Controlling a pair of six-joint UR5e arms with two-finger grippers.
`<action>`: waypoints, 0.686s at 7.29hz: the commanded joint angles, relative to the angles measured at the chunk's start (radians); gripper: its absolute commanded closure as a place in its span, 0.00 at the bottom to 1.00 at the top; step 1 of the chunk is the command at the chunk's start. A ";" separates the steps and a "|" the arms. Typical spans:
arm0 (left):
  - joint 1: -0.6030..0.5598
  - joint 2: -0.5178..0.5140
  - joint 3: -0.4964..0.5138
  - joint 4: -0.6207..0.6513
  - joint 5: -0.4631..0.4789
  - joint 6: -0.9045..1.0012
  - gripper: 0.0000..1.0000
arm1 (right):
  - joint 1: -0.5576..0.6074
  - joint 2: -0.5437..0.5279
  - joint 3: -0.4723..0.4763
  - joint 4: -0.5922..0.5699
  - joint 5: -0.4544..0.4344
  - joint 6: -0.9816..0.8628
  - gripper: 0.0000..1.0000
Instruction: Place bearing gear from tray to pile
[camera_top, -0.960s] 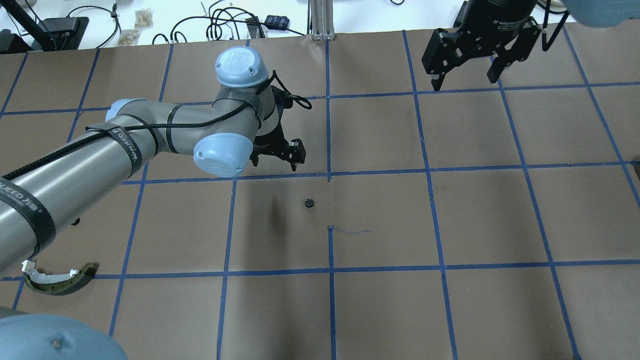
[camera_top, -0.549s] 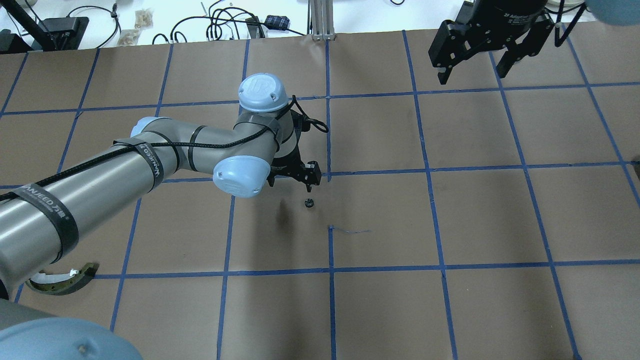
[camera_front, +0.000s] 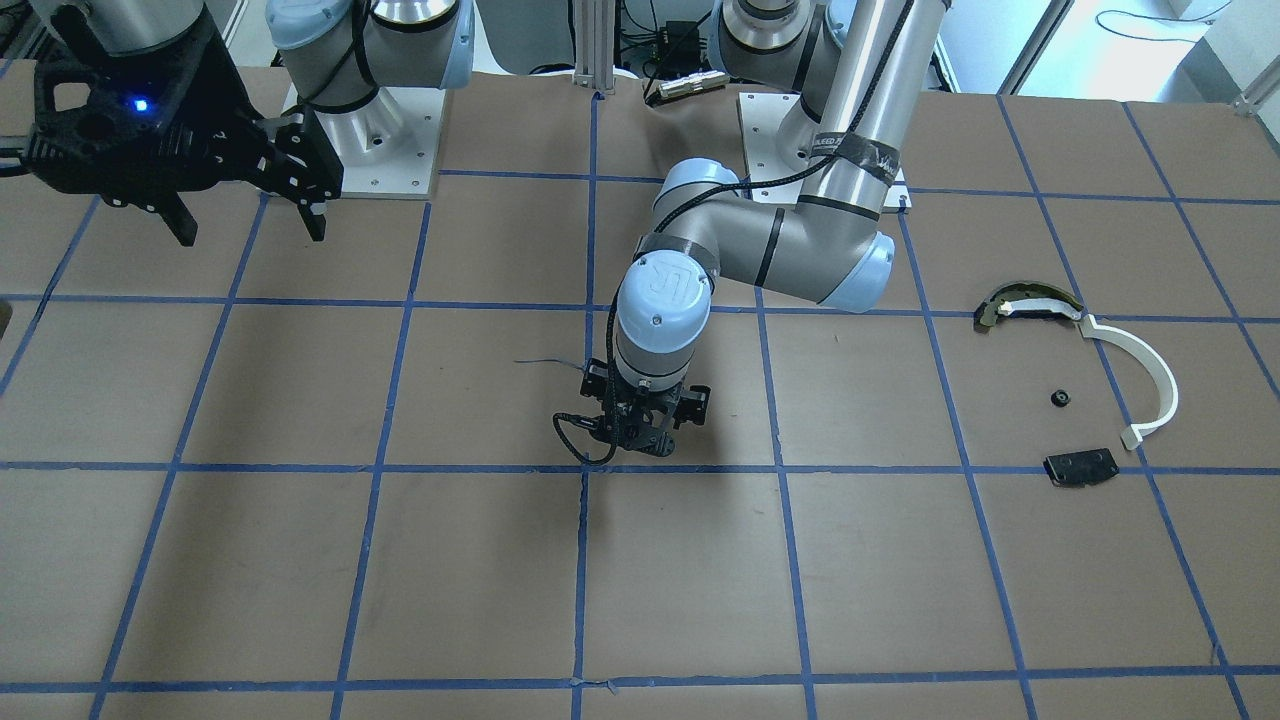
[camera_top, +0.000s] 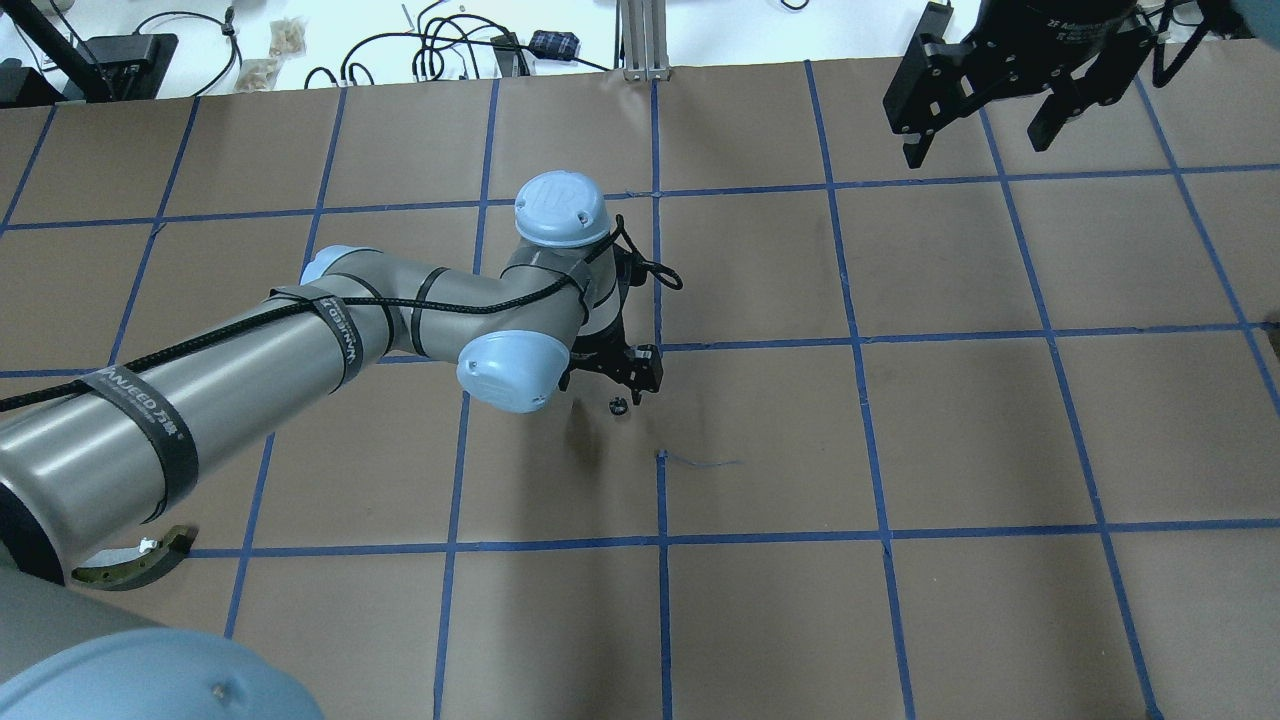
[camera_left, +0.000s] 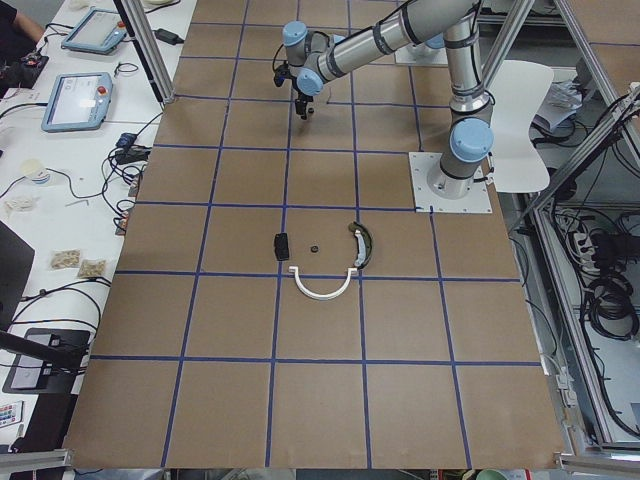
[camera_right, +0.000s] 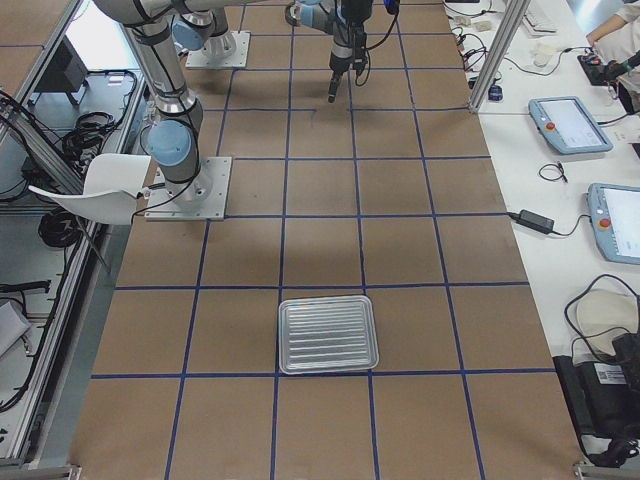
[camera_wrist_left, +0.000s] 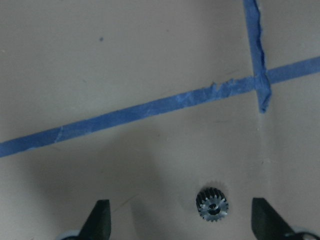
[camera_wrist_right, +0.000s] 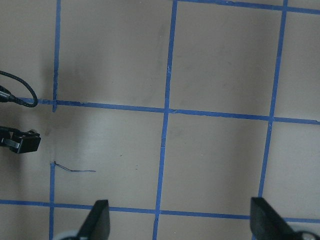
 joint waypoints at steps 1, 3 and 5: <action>-0.009 -0.013 0.000 0.000 0.002 0.001 0.10 | 0.003 0.002 0.024 -0.002 0.006 0.002 0.00; -0.011 -0.019 0.001 0.000 -0.006 -0.005 0.28 | 0.003 -0.004 0.124 -0.172 0.001 0.014 0.00; -0.012 -0.019 0.003 0.000 -0.008 -0.005 0.40 | 0.003 -0.029 0.156 -0.165 -0.013 0.018 0.00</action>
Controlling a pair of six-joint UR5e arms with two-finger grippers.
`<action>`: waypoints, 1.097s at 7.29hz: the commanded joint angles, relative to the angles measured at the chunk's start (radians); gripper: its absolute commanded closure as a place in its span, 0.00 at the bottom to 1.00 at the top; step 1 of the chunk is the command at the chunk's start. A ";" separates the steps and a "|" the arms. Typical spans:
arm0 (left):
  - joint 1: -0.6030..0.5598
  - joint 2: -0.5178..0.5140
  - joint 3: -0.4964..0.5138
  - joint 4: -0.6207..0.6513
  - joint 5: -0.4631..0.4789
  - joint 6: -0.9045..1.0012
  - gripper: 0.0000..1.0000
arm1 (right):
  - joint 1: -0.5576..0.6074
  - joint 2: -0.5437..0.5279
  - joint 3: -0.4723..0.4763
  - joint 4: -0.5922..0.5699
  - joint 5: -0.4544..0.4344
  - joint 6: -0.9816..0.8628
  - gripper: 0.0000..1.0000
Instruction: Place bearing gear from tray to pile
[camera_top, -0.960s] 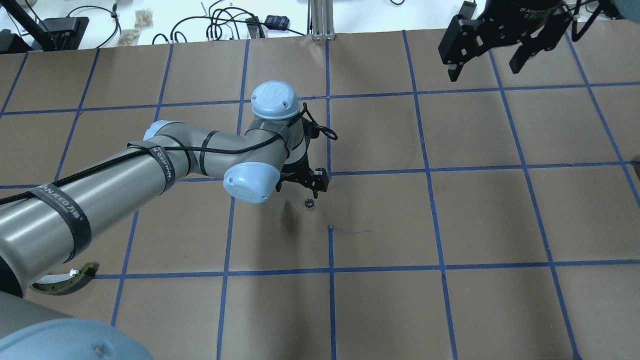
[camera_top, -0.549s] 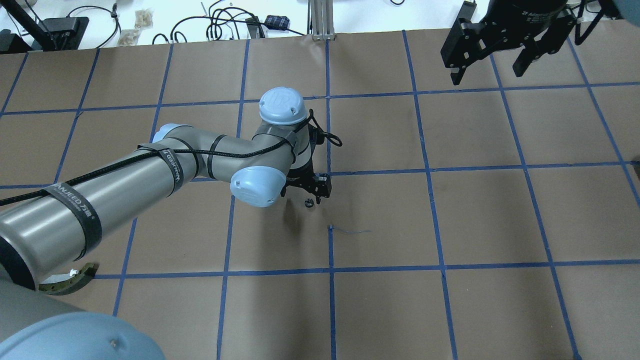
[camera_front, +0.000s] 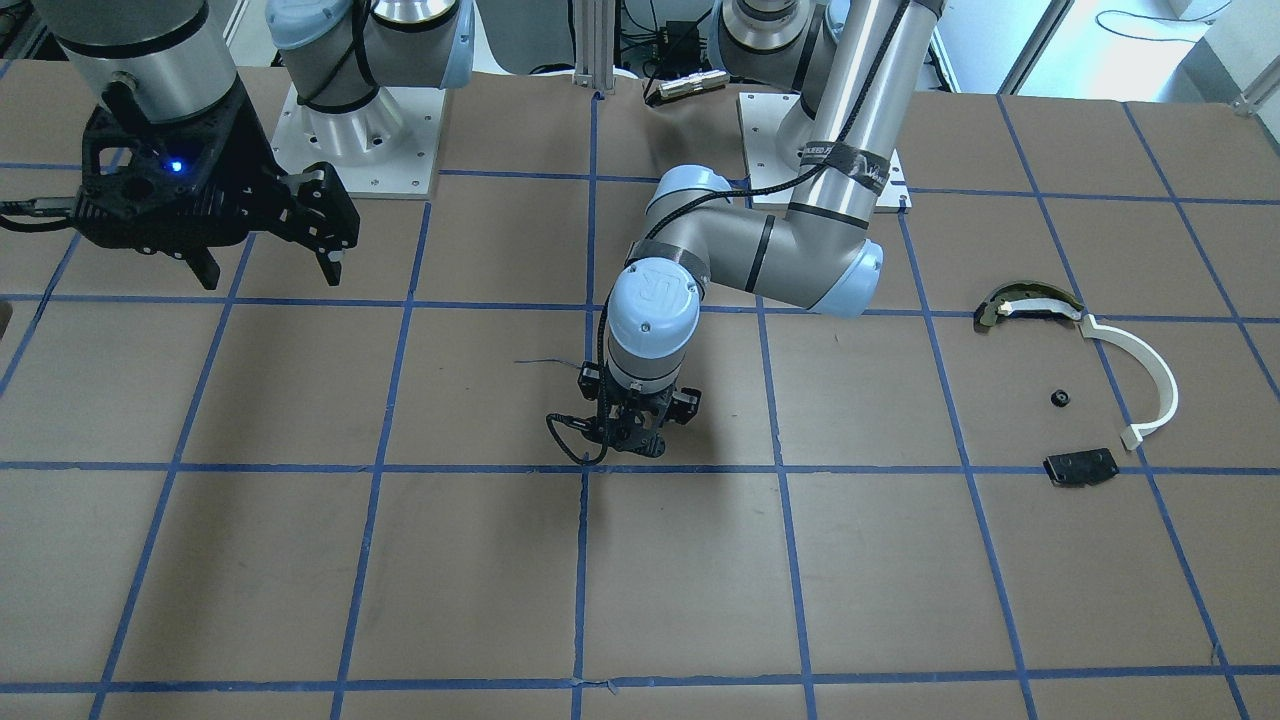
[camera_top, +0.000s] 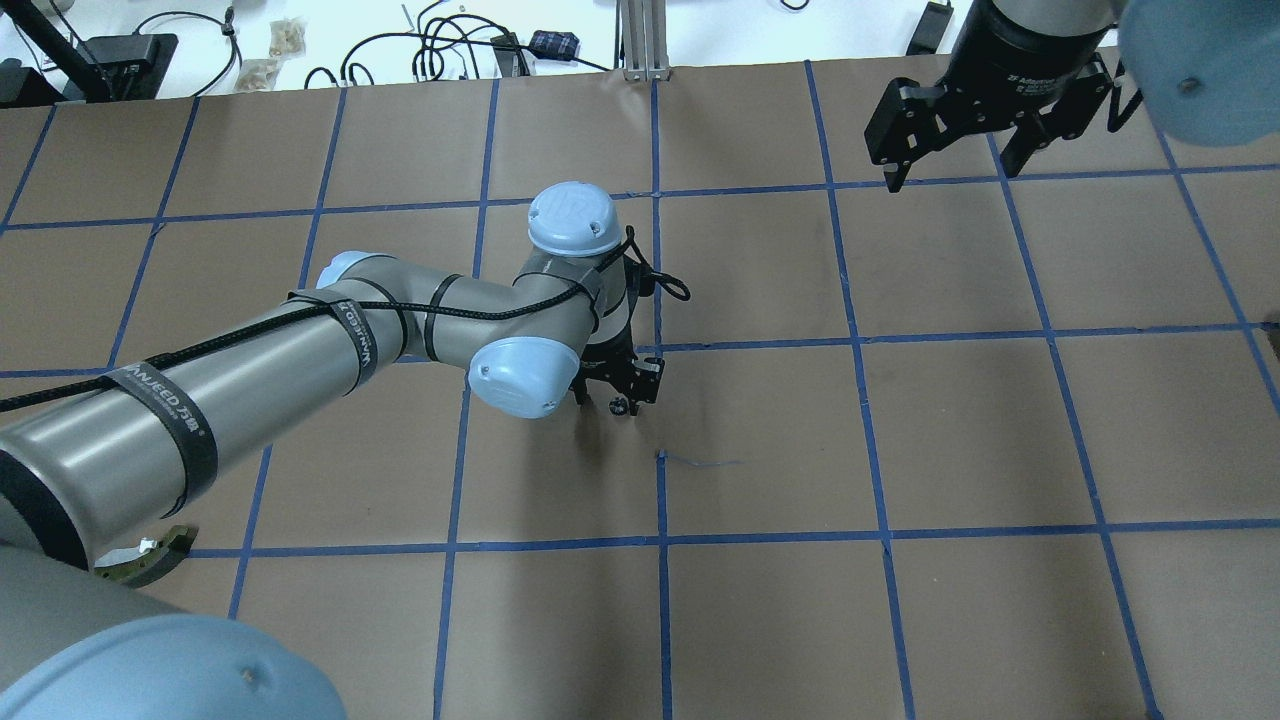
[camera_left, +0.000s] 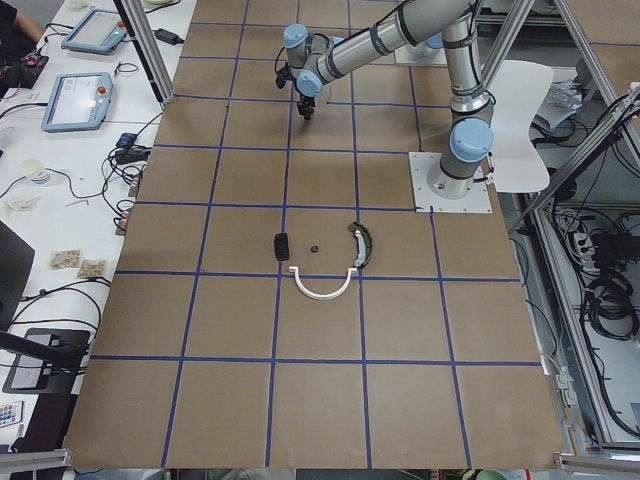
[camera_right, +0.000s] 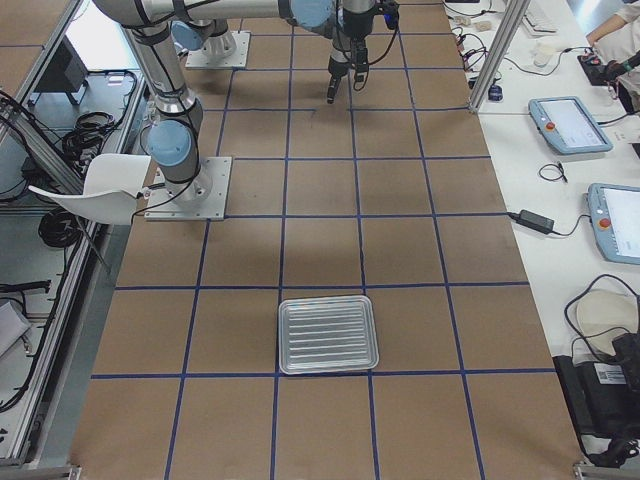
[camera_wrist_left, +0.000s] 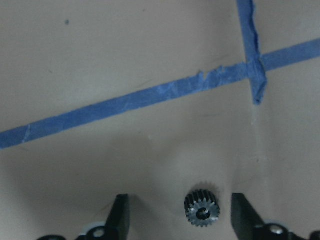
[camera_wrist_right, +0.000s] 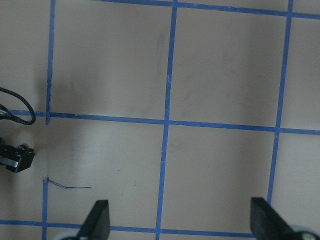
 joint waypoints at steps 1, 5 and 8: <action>0.001 -0.001 0.001 0.000 -0.003 0.000 0.92 | 0.000 -0.017 0.027 -0.005 -0.003 0.005 0.00; 0.005 0.007 0.018 0.003 0.012 0.018 1.00 | 0.002 -0.022 0.030 0.001 0.007 0.003 0.00; 0.265 0.048 0.114 -0.101 0.072 0.048 1.00 | 0.002 -0.022 0.048 -0.008 0.008 0.005 0.00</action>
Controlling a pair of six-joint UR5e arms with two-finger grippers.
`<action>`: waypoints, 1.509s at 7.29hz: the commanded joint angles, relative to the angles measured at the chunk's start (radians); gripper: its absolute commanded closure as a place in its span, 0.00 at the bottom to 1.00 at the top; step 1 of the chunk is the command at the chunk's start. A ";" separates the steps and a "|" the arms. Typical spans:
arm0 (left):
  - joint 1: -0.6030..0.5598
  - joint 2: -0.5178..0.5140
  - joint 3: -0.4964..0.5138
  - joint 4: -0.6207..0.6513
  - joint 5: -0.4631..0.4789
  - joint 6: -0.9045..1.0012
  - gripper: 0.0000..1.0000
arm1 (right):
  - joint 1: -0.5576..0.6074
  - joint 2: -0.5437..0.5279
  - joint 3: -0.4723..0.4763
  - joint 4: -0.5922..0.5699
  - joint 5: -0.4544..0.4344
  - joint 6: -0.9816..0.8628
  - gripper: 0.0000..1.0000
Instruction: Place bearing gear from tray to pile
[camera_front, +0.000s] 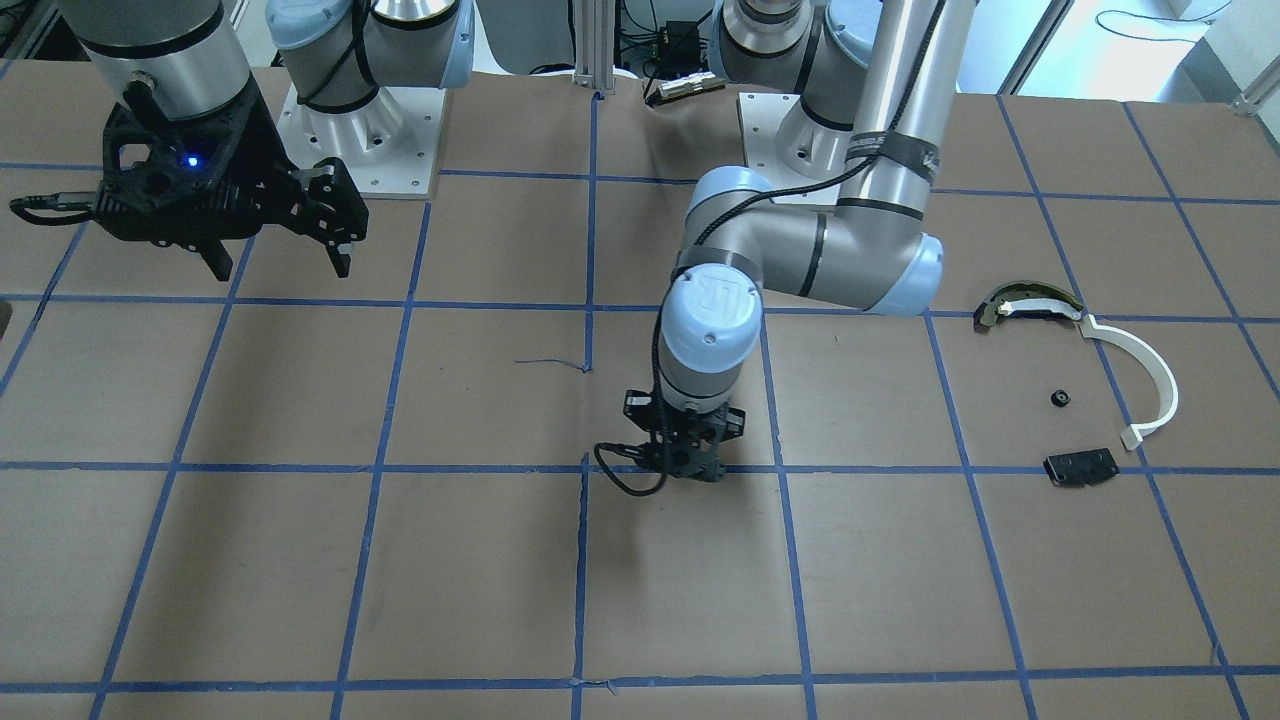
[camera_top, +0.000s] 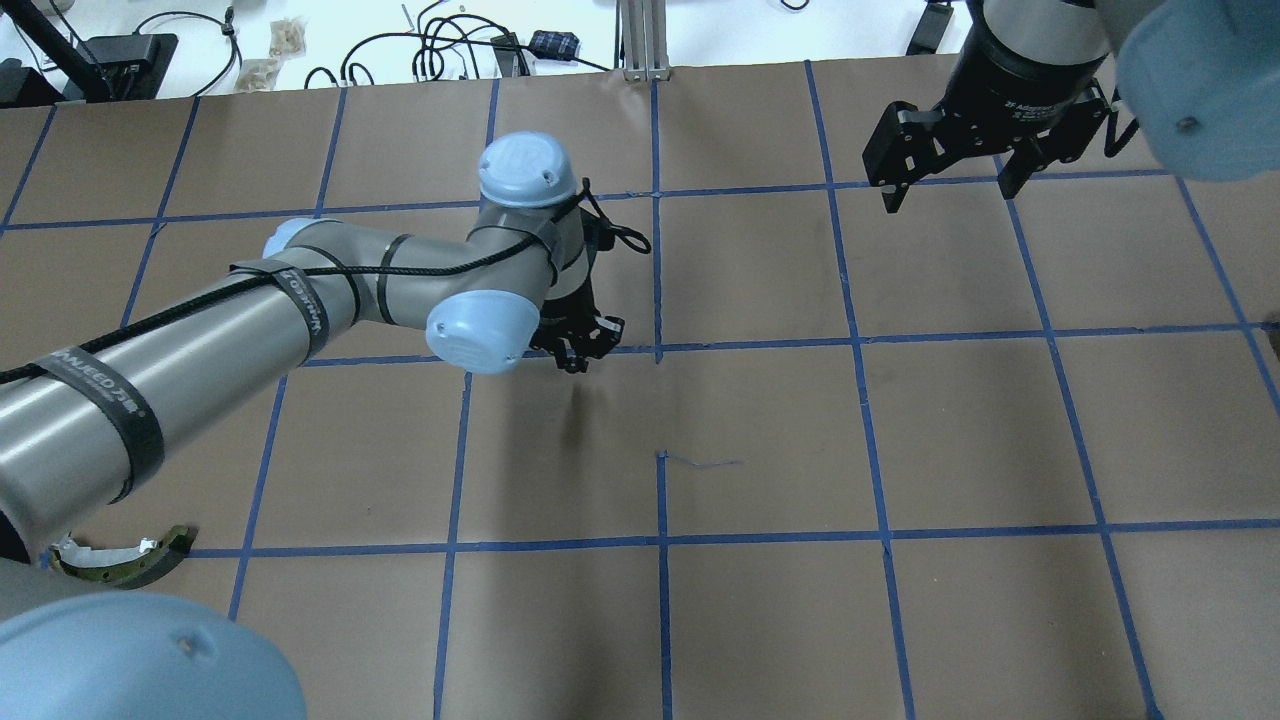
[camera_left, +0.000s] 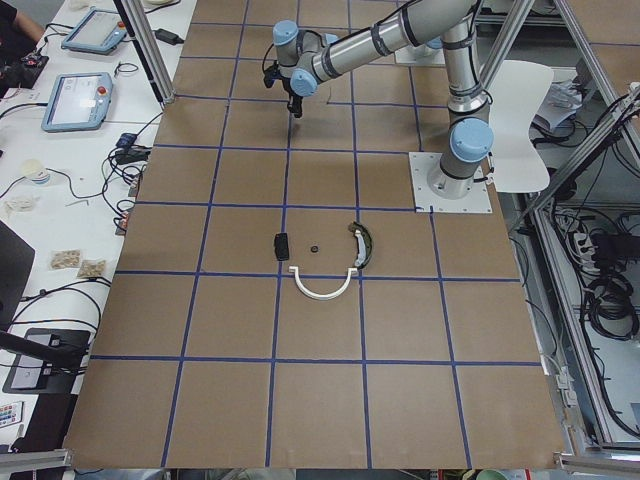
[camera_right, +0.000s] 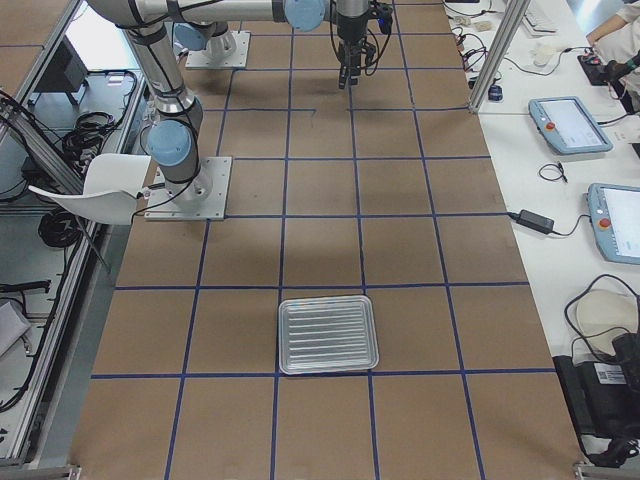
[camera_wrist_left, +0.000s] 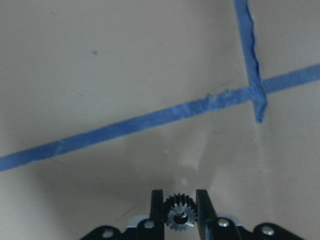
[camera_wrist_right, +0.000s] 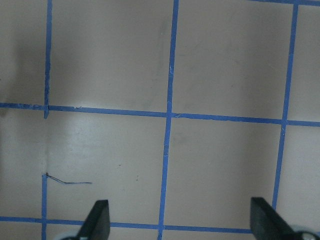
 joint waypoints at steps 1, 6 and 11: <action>0.238 0.028 0.074 -0.082 0.098 0.179 1.00 | 0.000 -0.002 0.012 -0.004 -0.001 -0.001 0.00; 0.690 0.045 0.050 -0.070 0.164 0.675 1.00 | 0.000 0.003 0.012 -0.011 0.004 -0.001 0.00; 0.800 0.027 -0.049 -0.075 0.168 0.714 1.00 | -0.002 0.007 -0.008 -0.014 0.007 -0.004 0.00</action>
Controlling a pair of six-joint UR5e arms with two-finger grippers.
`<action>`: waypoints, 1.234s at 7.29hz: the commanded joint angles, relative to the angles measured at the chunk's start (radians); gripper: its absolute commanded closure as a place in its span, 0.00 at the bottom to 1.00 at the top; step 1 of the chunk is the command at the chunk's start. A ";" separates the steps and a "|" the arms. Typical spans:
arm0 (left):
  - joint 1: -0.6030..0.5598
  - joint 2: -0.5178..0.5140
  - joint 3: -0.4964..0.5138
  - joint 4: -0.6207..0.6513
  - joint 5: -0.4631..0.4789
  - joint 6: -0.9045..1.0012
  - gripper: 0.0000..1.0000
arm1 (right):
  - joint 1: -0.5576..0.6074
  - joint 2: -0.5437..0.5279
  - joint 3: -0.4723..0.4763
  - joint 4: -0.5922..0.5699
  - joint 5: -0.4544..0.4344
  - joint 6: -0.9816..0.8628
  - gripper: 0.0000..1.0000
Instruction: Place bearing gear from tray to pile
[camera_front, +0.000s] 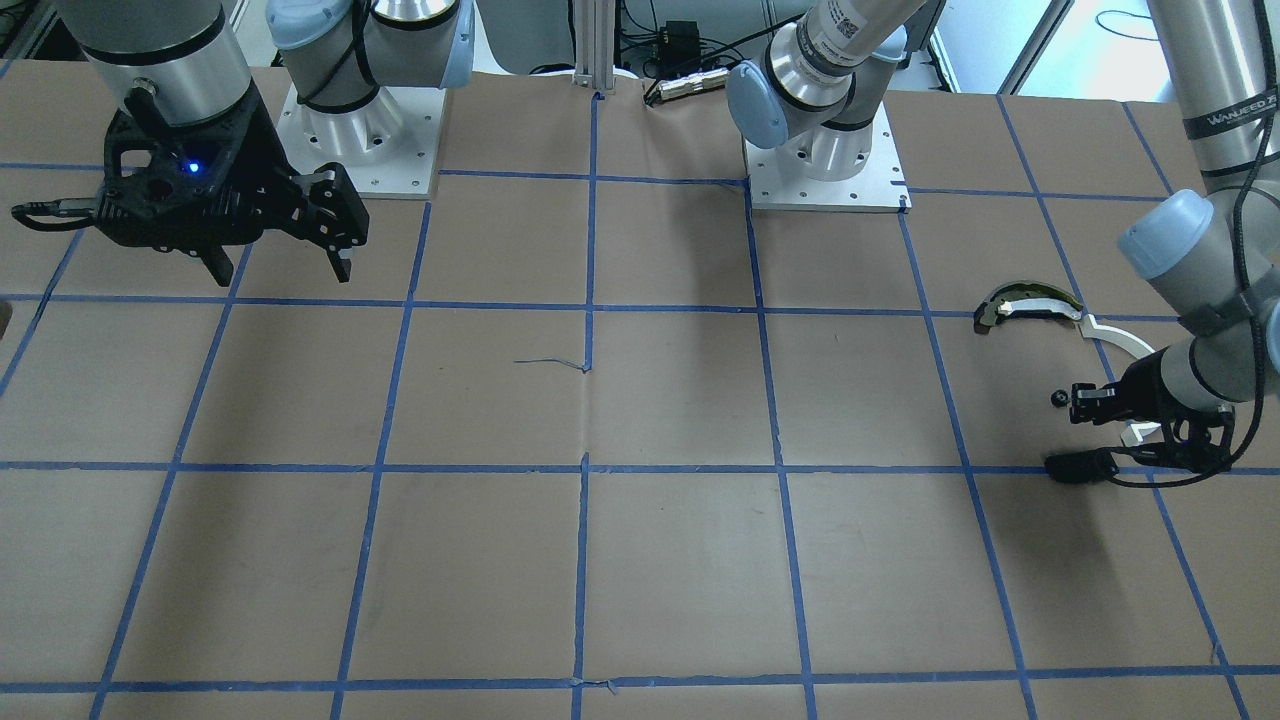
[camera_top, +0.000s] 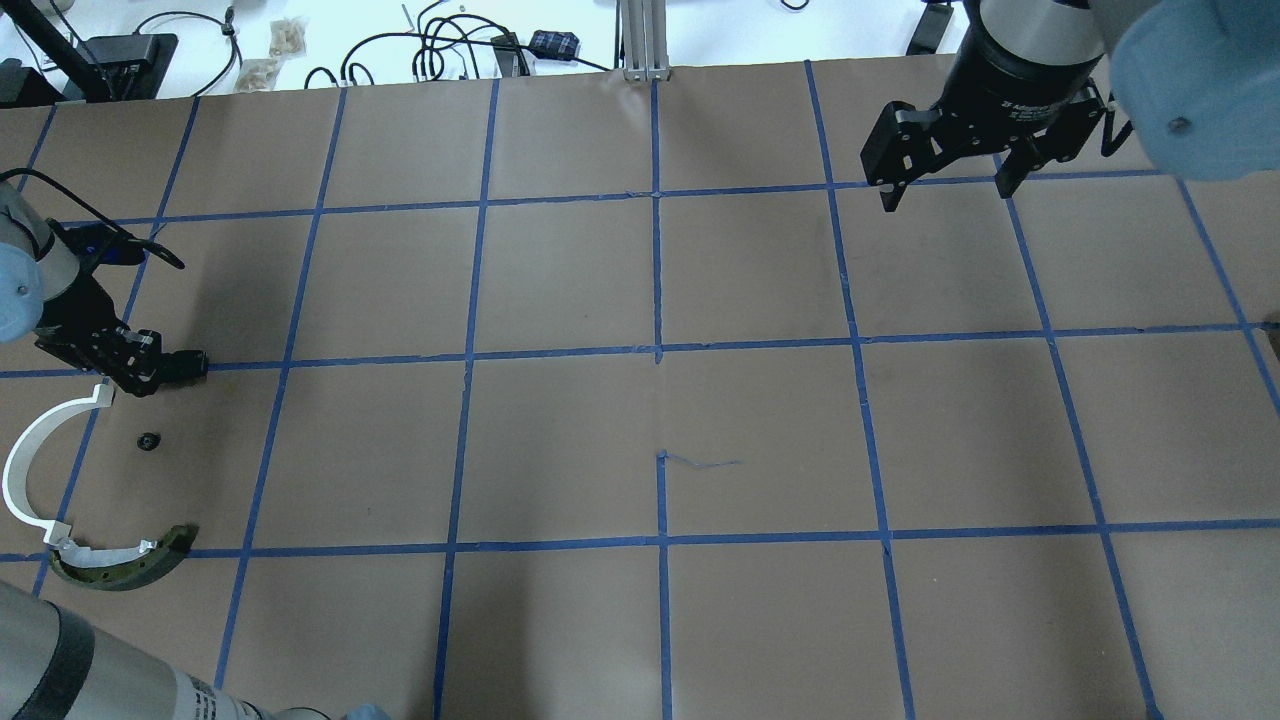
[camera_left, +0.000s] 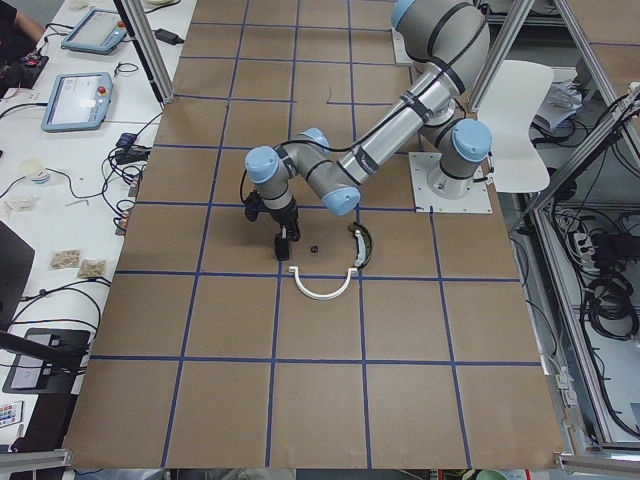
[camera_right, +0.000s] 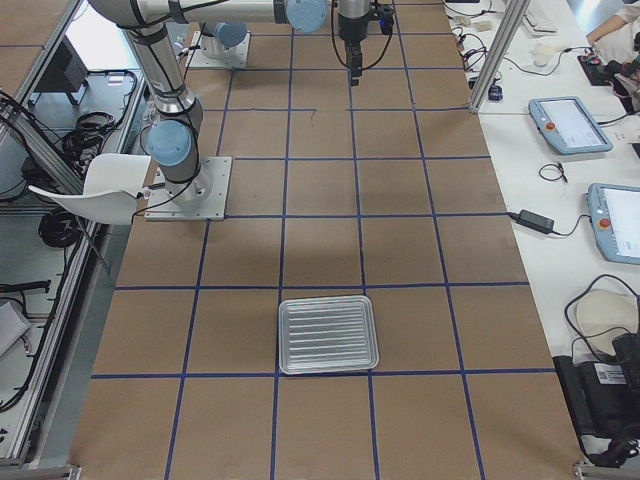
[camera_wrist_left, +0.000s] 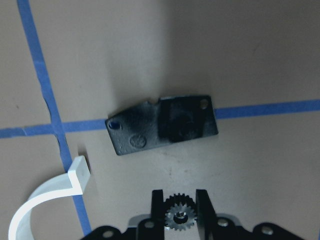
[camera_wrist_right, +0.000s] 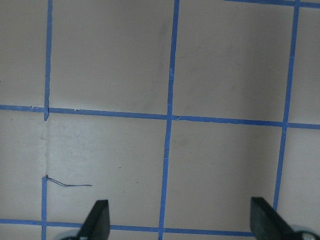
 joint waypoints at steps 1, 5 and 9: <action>0.013 -0.002 -0.027 -0.002 0.004 -0.002 1.00 | -0.001 -0.001 -0.014 -0.003 0.005 -0.002 0.00; 0.023 -0.004 -0.057 -0.011 0.027 -0.007 0.97 | -0.009 0.002 -0.049 0.005 0.005 -0.015 0.00; 0.024 -0.004 -0.062 -0.002 0.022 -0.002 0.54 | -0.007 0.002 -0.041 0.005 0.004 -0.015 0.00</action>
